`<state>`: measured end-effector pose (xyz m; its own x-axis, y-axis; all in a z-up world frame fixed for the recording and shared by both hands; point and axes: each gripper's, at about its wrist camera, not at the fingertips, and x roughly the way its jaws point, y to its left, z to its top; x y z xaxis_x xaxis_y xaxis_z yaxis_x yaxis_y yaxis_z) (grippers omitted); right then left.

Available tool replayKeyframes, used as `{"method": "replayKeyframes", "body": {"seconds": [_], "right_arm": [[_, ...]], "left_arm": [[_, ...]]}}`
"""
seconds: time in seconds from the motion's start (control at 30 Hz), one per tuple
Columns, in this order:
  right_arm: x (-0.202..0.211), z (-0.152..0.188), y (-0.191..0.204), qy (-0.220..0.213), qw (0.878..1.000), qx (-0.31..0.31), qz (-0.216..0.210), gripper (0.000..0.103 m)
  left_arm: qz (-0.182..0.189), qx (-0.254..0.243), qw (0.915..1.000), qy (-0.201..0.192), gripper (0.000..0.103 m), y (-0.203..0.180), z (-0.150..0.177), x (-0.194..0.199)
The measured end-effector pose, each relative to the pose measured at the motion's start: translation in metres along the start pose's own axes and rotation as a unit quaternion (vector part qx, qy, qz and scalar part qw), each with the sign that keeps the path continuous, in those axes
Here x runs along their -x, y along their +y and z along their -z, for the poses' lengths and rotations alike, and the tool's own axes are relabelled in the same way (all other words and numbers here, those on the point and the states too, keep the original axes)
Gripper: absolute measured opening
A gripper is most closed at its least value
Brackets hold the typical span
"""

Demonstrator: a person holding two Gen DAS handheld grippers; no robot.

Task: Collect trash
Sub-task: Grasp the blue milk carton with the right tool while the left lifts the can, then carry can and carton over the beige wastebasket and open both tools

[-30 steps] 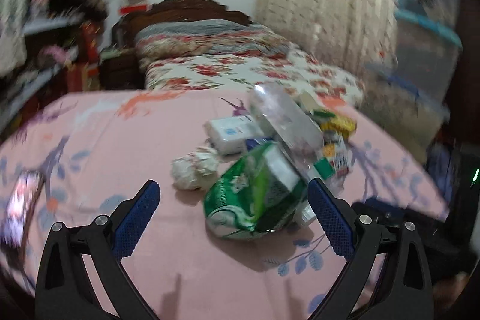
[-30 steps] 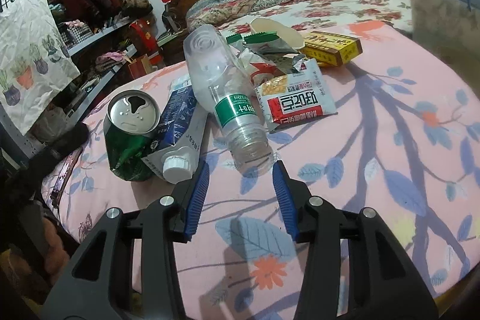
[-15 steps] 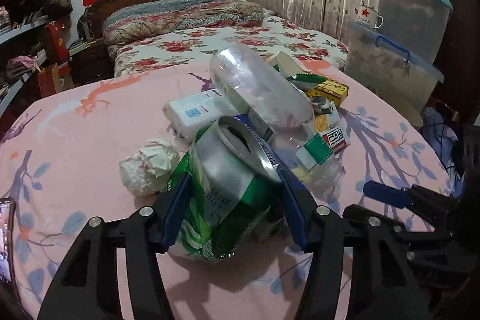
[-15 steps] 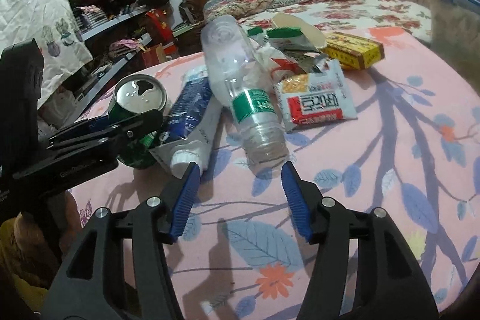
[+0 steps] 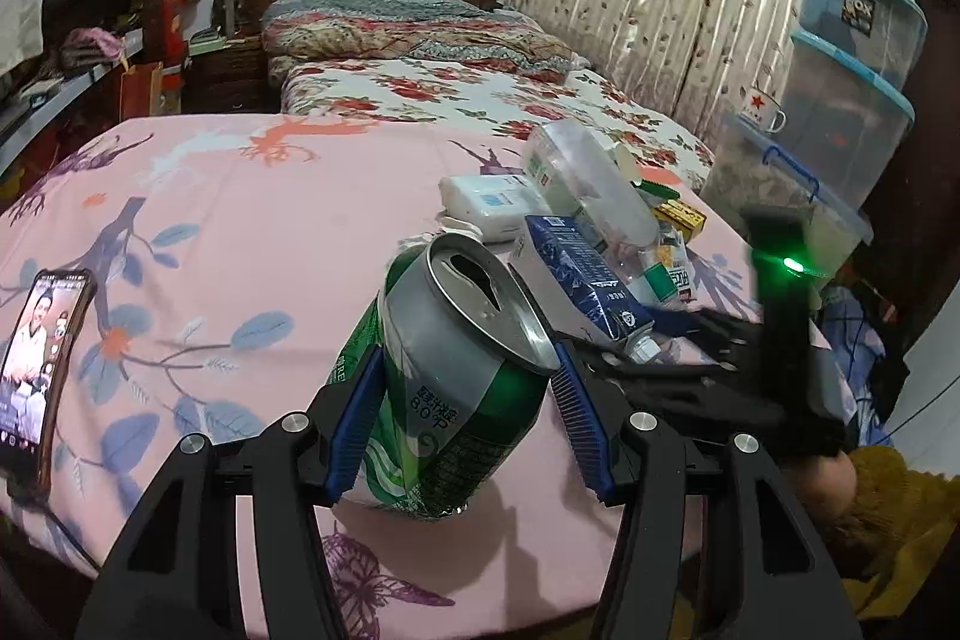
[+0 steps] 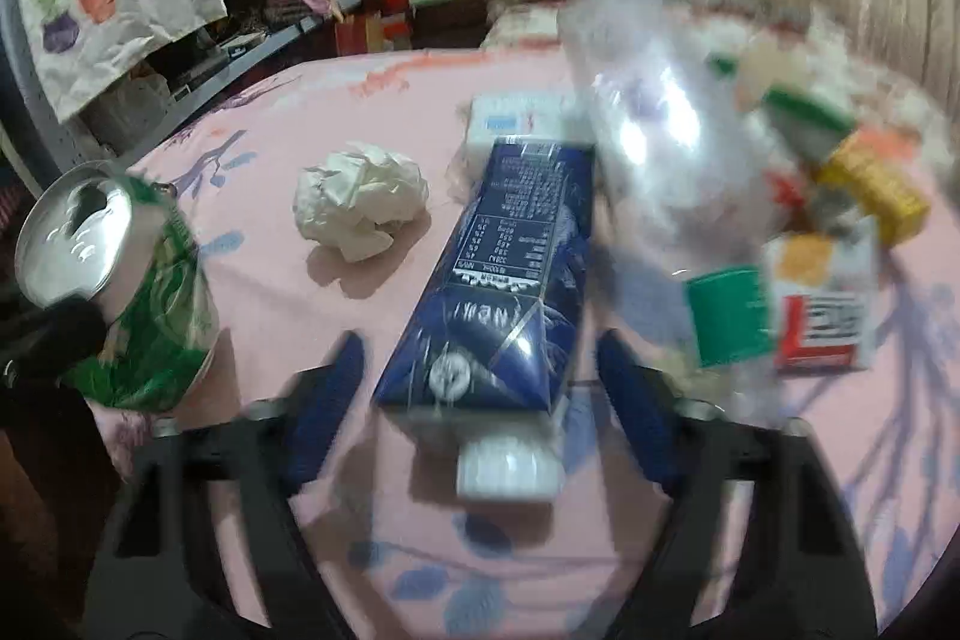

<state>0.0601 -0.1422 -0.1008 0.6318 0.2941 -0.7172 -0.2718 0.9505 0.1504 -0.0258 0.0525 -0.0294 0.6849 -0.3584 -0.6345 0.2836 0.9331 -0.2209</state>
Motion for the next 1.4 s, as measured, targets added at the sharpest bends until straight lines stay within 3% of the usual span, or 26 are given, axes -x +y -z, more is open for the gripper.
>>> {"method": "replayKeyframes", "body": {"seconds": [0.1,0.2,0.27,0.43,0.53,0.7,0.83,1.03,1.2,1.27,1.33,1.4], "right_arm": [[0.015,0.004,-0.001,-0.001,0.999,0.003,-0.039,0.054],[0.045,0.013,-0.015,-0.008,0.990,-0.035,-0.134,0.053],[0.065,0.020,-0.031,-0.019,0.983,-0.067,-0.170,0.052],[0.115,0.048,-0.105,-0.084,0.960,-0.181,-0.195,0.052],[0.140,0.070,-0.153,-0.134,0.943,-0.247,-0.176,0.052],[0.160,0.091,-0.236,-0.173,0.924,-0.335,-0.069,0.052],[0.182,0.103,-0.298,-0.187,0.907,-0.376,0.026,0.052],[0.196,0.111,-0.385,-0.186,0.872,-0.438,0.110,0.052],[0.190,0.111,-0.445,-0.165,0.854,-0.474,0.139,0.053],[0.183,0.109,-0.462,-0.164,0.843,-0.493,0.141,0.064],[0.185,0.111,-0.466,-0.181,0.834,-0.504,0.135,0.076],[0.191,0.113,-0.459,-0.200,0.833,-0.494,0.147,0.077]], "left_arm": [[0.010,0.005,0.9999,-0.006,0.054,0.000,-0.009,0.005],[0.018,-0.002,0.9997,-0.017,0.054,-0.005,-0.026,0.011],[0.032,-0.010,0.9992,-0.023,0.054,-0.015,-0.040,0.010],[0.096,-0.034,0.9947,-0.013,0.054,-0.058,-0.077,-0.012],[0.150,-0.066,0.9865,0.009,0.054,-0.106,-0.098,-0.039],[0.256,-0.120,0.9564,0.076,0.054,-0.208,-0.126,-0.111],[0.286,-0.159,0.9362,0.128,0.054,-0.290,-0.137,-0.180],[0.319,-0.183,0.9099,0.192,0.054,-0.410,-0.150,-0.281],[0.323,-0.182,0.9024,0.220,0.054,-0.485,-0.145,-0.352],[0.314,-0.189,0.9023,0.227,0.055,-0.508,-0.140,-0.372],[0.296,-0.195,0.9053,0.235,0.065,-0.519,-0.134,-0.383],[0.291,-0.192,0.9081,0.232,0.065,-0.524,-0.133,-0.387]]}}
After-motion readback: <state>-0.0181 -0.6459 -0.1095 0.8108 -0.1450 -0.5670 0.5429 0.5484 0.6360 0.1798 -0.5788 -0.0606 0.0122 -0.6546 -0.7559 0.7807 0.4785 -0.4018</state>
